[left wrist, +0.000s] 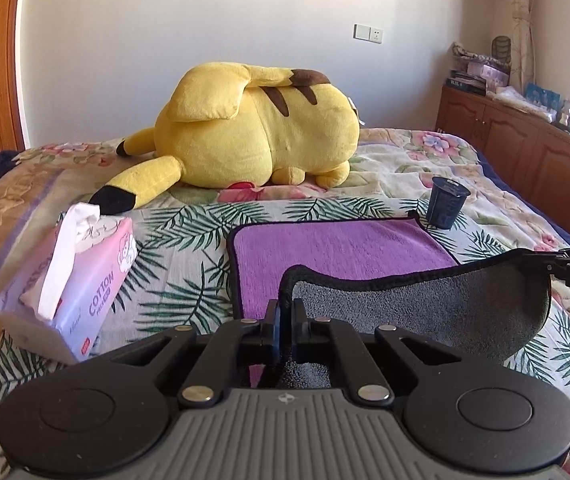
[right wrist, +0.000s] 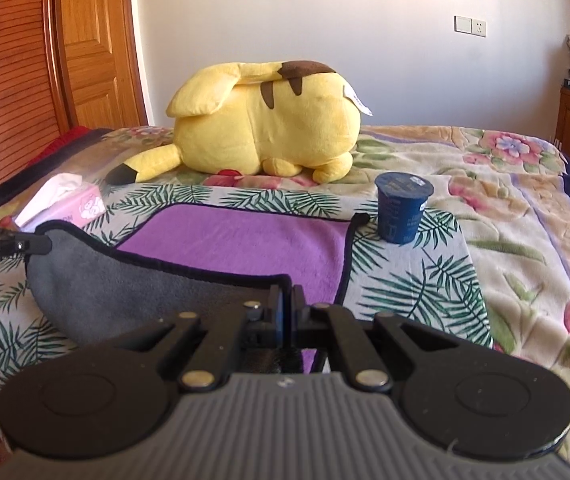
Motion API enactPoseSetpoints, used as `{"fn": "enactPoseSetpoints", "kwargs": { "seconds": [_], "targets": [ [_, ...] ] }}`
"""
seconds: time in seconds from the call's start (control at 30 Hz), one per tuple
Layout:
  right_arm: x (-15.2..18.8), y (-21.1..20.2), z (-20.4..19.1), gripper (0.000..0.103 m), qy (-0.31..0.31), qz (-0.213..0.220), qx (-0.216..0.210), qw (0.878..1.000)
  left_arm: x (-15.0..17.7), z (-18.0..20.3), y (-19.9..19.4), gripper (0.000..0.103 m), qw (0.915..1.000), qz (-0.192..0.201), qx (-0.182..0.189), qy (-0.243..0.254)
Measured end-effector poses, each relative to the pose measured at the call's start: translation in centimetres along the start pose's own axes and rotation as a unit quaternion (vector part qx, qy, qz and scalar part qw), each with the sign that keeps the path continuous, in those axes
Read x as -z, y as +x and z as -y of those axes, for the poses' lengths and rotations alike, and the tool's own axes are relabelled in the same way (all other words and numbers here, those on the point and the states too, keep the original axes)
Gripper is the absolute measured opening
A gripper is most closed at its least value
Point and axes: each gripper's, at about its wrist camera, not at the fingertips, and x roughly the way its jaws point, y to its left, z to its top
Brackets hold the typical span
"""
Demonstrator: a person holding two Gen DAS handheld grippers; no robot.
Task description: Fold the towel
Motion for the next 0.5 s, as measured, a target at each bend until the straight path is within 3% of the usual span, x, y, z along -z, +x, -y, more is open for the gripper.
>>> {"fn": "enactPoseSetpoints", "kwargs": {
  "seconds": [0.5],
  "targets": [
    [-2.8,2.0,1.1,0.004,-0.013,0.025,-0.011,1.0,-2.6,-0.4,1.2,0.0,0.9998,0.015,-0.005,0.01]
  ]
}}
